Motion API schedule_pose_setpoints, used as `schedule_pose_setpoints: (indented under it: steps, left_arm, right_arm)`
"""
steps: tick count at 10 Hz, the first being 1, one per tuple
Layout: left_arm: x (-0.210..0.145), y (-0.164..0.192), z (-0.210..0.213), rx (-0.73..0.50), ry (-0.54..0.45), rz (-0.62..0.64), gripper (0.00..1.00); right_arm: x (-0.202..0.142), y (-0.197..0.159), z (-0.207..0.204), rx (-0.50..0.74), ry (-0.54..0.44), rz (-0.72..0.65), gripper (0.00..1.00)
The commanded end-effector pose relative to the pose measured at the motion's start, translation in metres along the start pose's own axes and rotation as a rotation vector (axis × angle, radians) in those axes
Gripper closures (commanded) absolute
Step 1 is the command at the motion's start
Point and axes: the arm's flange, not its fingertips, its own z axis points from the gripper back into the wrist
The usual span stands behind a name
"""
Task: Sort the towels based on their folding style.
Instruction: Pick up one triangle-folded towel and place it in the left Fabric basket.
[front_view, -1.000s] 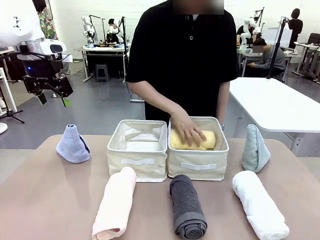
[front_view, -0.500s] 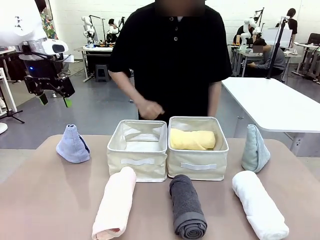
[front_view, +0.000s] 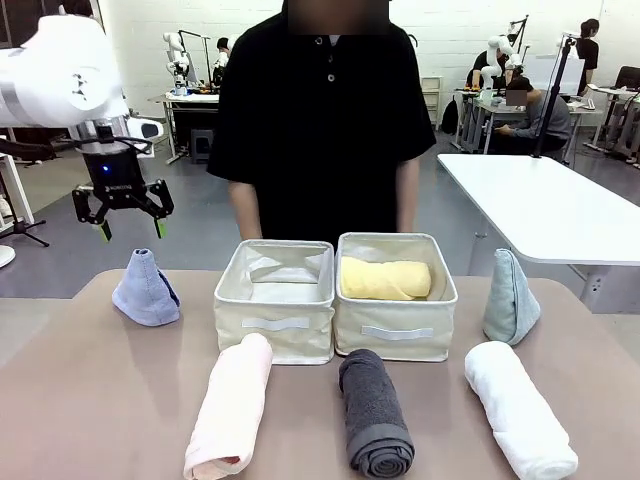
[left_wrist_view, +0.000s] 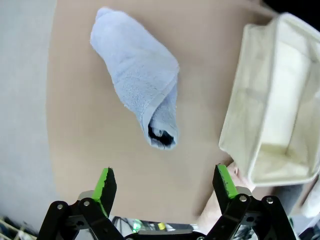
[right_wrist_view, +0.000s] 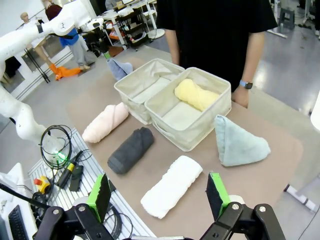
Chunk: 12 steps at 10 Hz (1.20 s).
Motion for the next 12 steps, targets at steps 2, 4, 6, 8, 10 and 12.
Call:
schedule_pose_setpoints:
  steps: [2,4,6,8,10,12]
  left_arm:
    - [0.025,-0.012,-0.025,0.051,0.012,0.117,0.0]
    - [0.035,-0.014,-0.043,0.093,-0.005,0.165,0.0]
    - [0.042,-0.015,-0.061,0.114,0.029,0.181,0.0]
    - [0.042,-0.015,-0.068,0.103,0.055,0.176,0.0]
    - [0.044,-0.013,-0.078,0.11,0.076,0.182,0.0]
    - [0.043,-0.012,-0.079,0.106,0.064,0.164,0.5]
  right_arm:
    - [0.002,-0.001,-0.001,0.005,0.005,-0.004,0.0]
    - [0.002,-0.001,-0.001,0.005,0.005,-0.004,0.0]
    - [0.002,-0.001,-0.001,0.005,0.005,-0.004,0.0]
    - [0.002,-0.001,-0.001,0.005,0.005,-0.004,0.0]
    - [0.002,-0.001,-0.001,0.005,0.005,-0.004,0.0]
    - [0.002,-0.001,-0.001,0.005,0.005,-0.004,0.0]
